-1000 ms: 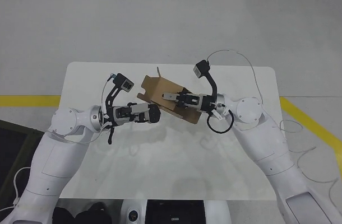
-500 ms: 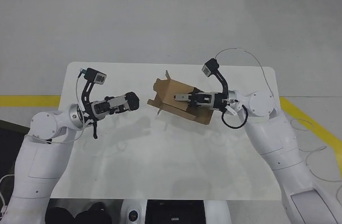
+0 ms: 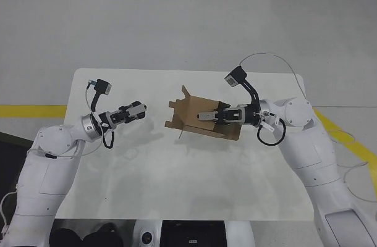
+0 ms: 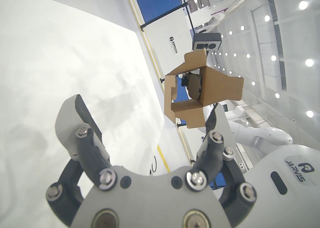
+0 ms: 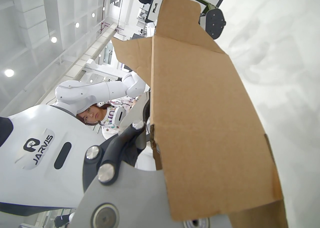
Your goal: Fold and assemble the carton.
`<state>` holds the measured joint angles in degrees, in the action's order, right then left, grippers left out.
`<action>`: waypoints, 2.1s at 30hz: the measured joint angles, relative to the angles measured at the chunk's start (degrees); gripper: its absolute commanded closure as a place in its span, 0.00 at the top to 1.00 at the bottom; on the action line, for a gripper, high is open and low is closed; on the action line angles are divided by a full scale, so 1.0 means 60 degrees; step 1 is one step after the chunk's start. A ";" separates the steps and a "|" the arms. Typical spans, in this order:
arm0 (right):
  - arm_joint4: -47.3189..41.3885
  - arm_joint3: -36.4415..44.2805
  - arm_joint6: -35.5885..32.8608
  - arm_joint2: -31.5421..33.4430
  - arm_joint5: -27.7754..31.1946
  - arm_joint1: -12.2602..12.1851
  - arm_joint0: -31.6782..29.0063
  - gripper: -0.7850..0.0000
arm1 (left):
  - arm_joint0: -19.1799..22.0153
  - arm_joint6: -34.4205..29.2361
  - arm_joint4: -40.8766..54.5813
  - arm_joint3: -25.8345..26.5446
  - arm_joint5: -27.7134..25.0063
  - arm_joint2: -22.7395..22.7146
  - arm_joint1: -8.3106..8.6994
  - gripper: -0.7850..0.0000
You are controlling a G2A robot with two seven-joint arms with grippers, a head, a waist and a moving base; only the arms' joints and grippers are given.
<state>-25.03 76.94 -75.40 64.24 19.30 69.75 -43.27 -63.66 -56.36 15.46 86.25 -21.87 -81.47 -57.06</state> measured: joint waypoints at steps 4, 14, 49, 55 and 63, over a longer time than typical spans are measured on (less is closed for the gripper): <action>-0.0135 0.0192 -0.0102 0.0030 -0.0001 -0.0026 0.0015 0.00 | 0.0186 0.0041 -0.0086 -0.0015 0.0169 0.0370 -0.0048 1.00; -0.0513 0.0441 0.0010 -0.0064 0.0143 -0.0023 0.0058 0.00 | 0.0584 0.0097 -0.0459 0.0148 0.0310 0.1257 -0.0169 1.00; -0.0895 0.0478 0.0280 -0.0792 0.0337 0.0088 0.0215 0.00 | 0.0725 -0.0263 0.0050 0.0513 0.0471 0.1693 -0.0203 1.00; -0.0947 0.0499 0.0281 -0.0805 0.0328 0.0089 0.0236 0.00 | 0.0738 -0.0250 0.0053 0.0517 0.0490 0.1696 -0.0197 1.00; -0.1019 0.0577 0.0217 -0.0883 0.0341 0.0096 0.0206 0.00 | 0.0802 -0.0210 0.0063 0.0465 0.0484 0.1693 -0.0196 1.00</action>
<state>-31.15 80.40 -74.09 58.94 21.34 70.33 -42.03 -58.85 -57.62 15.84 89.04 -18.97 -71.31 -58.24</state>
